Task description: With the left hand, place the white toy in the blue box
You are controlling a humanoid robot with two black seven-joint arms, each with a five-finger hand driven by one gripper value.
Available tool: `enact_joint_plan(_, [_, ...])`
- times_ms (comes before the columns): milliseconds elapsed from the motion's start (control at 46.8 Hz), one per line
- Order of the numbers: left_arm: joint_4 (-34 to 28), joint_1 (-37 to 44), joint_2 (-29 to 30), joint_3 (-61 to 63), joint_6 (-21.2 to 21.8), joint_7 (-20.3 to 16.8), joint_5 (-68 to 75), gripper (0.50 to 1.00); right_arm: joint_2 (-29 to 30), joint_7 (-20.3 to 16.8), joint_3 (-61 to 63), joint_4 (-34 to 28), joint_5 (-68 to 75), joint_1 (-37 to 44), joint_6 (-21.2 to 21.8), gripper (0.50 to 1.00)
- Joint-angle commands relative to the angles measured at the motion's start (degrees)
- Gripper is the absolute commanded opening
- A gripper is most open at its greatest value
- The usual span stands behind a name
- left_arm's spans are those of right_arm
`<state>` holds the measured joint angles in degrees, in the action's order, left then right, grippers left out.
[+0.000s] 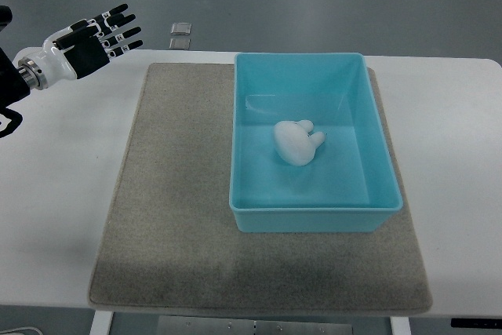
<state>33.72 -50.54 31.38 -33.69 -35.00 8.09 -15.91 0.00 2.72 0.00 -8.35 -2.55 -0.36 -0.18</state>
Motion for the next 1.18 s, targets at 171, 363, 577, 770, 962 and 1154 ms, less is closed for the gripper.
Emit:
enact_joint_plan(171, [-0.2,0.4,-0.2,-0.3,0.0,0.0,0.0,1.0,0.0,0.0,0.0,0.0,0.0,0.0,0.0,0.936])
enact_joint_plan(363, [-0.1,0.4,-0.2,-0.3,0.0,-0.1,-0.1,1.0,0.0,0.0,0.0,0.0,0.0,0.0,0.0,0.936])
enact_joint_plan(577, [-0.2,0.7,-0.4,-0.4,0.0,-0.2,0.1,1.0,0.0,0.0,0.0,0.0,0.0,0.0,0.0,0.936])
enact_joint_plan(770, [0.1,1.0,-1.1,-0.5,0.0,-0.3,0.2,1.0,0.0,0.0,0.1,0.0,0.1,0.0,0.2,0.936])
enact_joint_plan(962, [0.0,1.0,-1.1,-0.5,0.0,-0.3,0.2,1.0,0.0,0.0,0.2,-1.0,-0.1,0.1,0.9,0.936])
enact_joint_plan(1154, [0.0,1.0,-1.3,-0.5,0.0,-0.3,0.2,1.0,0.0,0.1,0.2,-0.9,0.0,0.0,2.5,0.936])
